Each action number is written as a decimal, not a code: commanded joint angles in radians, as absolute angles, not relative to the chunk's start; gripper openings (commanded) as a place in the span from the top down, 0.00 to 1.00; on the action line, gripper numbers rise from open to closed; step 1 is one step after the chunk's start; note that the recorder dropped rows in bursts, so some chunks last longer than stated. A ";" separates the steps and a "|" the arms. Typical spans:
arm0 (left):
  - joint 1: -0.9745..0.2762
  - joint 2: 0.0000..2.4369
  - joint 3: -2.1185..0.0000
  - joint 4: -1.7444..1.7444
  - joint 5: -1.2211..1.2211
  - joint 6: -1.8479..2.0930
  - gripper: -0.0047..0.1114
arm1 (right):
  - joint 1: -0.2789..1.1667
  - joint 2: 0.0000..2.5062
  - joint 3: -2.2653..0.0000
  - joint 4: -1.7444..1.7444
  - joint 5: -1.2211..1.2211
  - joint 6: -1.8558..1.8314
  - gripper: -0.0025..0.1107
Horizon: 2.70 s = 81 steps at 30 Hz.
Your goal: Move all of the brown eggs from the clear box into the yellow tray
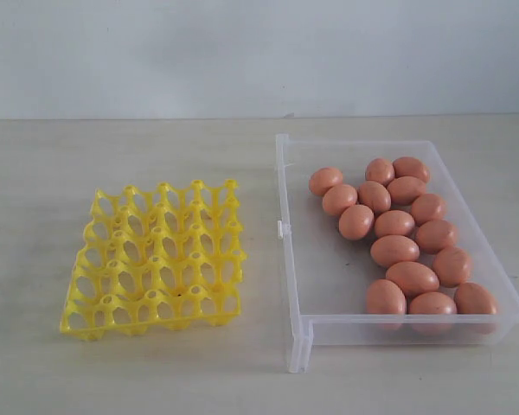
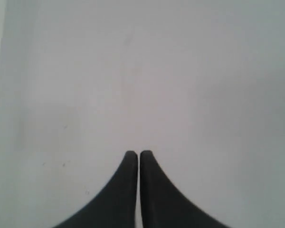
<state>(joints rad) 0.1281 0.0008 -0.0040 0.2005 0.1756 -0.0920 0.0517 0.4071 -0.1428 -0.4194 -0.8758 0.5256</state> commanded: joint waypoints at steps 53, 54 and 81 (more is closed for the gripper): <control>0.128 0.000 0.000 0.200 0.173 -0.097 0.93 | 0.562 1.462 -1.103 -0.733 -0.852 0.461 0.98; 0.128 0.000 0.000 0.200 0.173 -0.097 0.93 | 0.578 1.459 -1.103 -0.697 -0.778 0.383 0.98; 0.128 0.000 0.000 0.200 0.173 -0.097 0.93 | 0.498 1.578 -1.110 0.792 -0.344 -0.686 0.98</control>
<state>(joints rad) 0.1281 0.0008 -0.0040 0.2005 0.1756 -0.0920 0.5012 1.5936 -1.1025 0.7244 -0.1653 -0.8879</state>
